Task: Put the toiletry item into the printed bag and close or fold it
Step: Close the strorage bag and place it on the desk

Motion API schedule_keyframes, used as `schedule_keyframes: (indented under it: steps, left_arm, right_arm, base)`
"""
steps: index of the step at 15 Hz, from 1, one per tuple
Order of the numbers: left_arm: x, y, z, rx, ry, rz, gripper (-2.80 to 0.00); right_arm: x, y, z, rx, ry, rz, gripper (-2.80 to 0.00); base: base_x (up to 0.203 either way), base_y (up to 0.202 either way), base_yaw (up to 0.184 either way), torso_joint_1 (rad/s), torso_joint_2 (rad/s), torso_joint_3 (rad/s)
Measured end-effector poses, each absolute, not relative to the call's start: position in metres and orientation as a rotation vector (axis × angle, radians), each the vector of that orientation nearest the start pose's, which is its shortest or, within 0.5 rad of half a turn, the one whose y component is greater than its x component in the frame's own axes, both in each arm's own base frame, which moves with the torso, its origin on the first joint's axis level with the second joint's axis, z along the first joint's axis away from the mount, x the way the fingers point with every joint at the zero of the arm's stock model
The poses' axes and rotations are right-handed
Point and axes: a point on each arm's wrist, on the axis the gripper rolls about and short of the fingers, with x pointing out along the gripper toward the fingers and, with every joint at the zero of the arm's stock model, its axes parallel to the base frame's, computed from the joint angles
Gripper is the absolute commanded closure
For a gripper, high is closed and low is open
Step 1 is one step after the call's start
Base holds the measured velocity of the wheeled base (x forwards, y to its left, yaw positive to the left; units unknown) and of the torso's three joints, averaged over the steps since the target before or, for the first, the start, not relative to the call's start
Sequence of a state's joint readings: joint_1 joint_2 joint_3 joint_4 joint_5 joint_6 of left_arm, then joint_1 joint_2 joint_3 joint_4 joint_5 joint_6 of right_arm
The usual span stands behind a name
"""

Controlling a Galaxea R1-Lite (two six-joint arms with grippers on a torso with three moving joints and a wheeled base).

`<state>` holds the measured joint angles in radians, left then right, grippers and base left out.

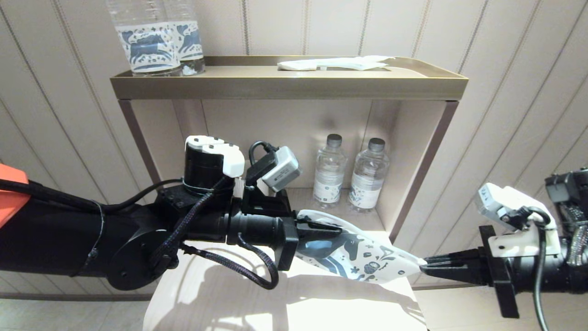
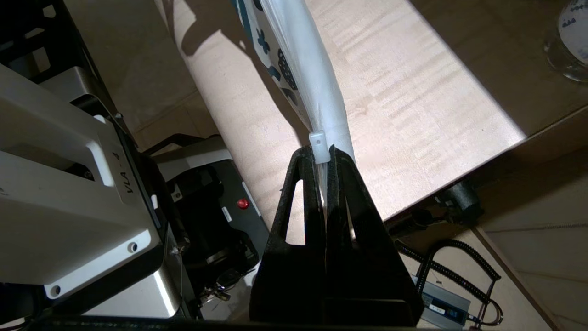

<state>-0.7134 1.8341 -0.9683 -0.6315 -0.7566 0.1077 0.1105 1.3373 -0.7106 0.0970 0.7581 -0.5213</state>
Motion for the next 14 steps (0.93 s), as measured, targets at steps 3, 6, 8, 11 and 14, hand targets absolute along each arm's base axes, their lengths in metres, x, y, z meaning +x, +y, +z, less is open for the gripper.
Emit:
schedule_keyframes:
  steps: [3,6,8,11,14]
  left_arm:
    - [0.248,-0.235,0.185,0.081,0.174,-1.475,0.0]
    - [0.248,-0.235,0.185,0.081,0.172,-1.474,0.0]
    - [0.248,-0.235,0.185,0.081,0.173,-1.474,0.0]
    - [0.248,-0.235,0.186,0.081,0.172,-1.474,0.0]
    - [0.247,-0.235,0.186,0.081,0.172,-1.477,0.0]
  right_arm:
    - [0.179,0.029,0.183,-0.222,0.475,0.959,0.0]
    - [0.177,0.028,0.183,-0.219,0.472,0.952,0.0]
    - [0.179,0.029,0.187,-0.221,0.461,0.957,0.0]
    - [0.181,0.03,0.189,-0.224,0.448,0.96,-2.8]
    - [0.185,0.03,0.194,-0.228,0.432,0.956,-2.8]
  base:
    - [0.0,0.0,0.0,0.0,0.0,0.0]
    - [0.0,0.0,0.0,0.0,0.0,0.0]
    - [0.0,0.0,0.0,0.0,0.0,0.0]
    - [0.0,0.0,0.0,0.0,0.0,0.0]
    - [0.0,0.0,0.0,0.0,0.0,0.0]
